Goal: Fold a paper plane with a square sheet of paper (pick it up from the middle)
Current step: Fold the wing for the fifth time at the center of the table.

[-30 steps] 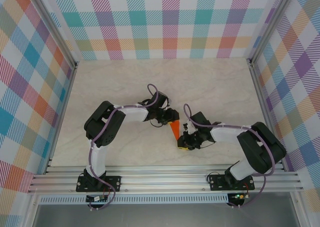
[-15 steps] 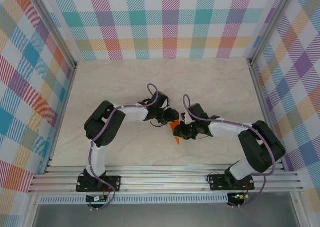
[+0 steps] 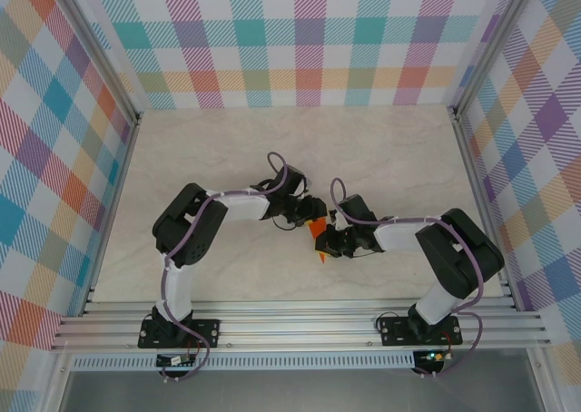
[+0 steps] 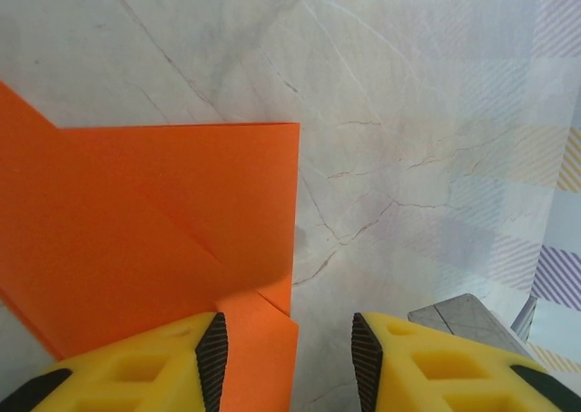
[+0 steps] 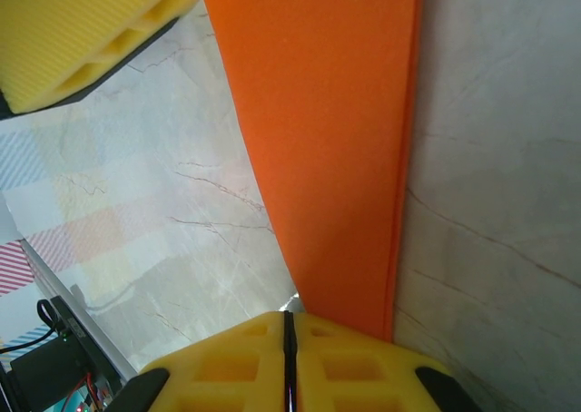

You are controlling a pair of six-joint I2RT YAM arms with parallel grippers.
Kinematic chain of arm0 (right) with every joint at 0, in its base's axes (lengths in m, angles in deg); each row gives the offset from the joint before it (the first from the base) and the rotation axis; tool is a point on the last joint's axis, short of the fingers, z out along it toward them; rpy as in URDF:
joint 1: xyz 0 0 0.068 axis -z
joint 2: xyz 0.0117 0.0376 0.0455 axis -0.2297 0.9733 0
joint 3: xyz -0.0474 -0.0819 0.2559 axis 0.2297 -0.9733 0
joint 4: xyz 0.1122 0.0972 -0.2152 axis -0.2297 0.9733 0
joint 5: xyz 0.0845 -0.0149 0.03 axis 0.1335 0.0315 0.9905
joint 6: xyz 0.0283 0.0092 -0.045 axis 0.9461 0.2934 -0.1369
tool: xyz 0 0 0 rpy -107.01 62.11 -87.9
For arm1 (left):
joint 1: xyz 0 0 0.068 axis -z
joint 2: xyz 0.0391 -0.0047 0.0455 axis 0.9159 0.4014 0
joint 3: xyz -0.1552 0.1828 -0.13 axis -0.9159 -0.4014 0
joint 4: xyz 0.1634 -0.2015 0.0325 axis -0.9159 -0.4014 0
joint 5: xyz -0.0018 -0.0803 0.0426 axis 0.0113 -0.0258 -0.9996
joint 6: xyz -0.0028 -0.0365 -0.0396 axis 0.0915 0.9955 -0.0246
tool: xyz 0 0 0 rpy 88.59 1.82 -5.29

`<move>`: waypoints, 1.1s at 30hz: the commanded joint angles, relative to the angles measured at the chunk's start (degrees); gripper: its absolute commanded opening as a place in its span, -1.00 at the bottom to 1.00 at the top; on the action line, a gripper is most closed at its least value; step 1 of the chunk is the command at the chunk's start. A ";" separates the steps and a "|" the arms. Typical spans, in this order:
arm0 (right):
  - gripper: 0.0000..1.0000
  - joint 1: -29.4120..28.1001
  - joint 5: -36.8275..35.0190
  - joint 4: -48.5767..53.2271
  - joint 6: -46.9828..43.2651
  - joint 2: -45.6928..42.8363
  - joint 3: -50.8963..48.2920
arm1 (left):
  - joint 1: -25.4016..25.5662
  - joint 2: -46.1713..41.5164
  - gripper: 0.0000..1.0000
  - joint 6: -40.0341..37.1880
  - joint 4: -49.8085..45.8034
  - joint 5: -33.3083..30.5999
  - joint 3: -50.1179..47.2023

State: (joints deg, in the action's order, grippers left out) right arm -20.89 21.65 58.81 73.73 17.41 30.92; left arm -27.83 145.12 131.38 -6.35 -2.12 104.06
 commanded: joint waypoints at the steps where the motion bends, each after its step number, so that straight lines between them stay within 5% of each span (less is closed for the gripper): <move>1: -0.83 -0.54 -2.84 4.11 1.10 2.27 -2.74 | -0.36 -4.08 -0.11 2.64 1.53 -1.38 -2.86; 15: -0.84 -0.54 -2.89 3.74 1.38 2.92 -2.12 | 0.94 -4.51 -0.01 9.97 14.61 5.90 -9.82; 33: -0.85 -0.61 -2.68 8.15 -1.93 1.19 -3.62 | -1.99 -0.49 -0.05 3.08 6.58 -2.86 -4.48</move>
State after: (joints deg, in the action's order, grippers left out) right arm -20.89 21.78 58.18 73.84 17.32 30.50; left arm -27.79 142.76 137.02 1.95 -1.11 97.74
